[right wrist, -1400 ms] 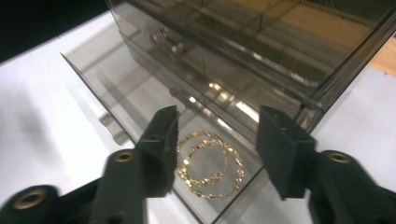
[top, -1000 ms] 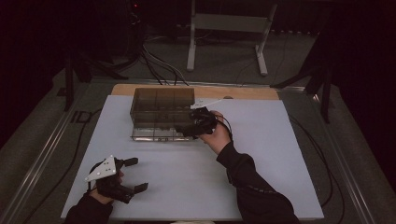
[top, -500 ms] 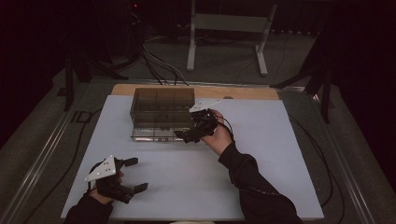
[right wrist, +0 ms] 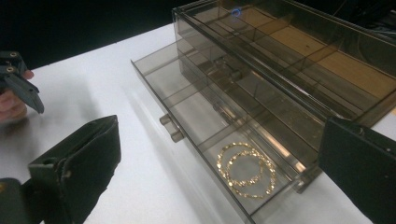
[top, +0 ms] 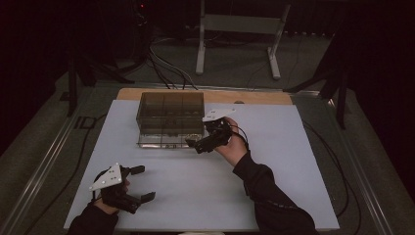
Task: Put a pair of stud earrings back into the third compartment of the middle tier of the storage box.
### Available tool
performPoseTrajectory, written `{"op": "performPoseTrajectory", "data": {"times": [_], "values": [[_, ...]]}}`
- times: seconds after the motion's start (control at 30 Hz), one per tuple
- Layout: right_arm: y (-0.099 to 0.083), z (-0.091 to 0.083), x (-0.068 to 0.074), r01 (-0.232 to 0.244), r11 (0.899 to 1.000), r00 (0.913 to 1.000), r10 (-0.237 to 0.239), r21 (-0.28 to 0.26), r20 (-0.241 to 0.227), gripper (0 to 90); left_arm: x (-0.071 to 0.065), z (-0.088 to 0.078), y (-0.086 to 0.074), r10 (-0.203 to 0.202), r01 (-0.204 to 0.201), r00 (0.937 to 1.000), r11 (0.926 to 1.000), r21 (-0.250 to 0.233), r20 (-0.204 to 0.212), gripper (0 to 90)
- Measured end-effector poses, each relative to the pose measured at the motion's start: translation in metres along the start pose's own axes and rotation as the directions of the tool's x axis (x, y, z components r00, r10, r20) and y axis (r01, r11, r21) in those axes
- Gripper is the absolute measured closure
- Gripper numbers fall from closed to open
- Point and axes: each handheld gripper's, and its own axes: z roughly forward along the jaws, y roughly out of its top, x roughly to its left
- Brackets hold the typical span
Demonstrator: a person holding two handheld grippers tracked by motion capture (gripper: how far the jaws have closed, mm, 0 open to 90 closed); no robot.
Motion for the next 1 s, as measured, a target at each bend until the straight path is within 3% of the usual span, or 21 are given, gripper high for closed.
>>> {"op": "performPoseTrajectory", "data": {"times": [0.5,1.0], "values": [[-0.024,-0.019,-0.001,-0.010,1.000,0.9998,0.010,0.007,0.020,0.0,0.000,-0.001,-0.001,0.000,0.000,1.0000,1.0000,-0.003,0.001,0.5],[-0.067,-0.028,0.000,-0.047,0.999,0.9987,0.046,0.016,0.022,0.0,-0.001,0.000,-0.001,0.003,-0.003,1.0000,1.0000,-0.002,0.005,0.6]]}}
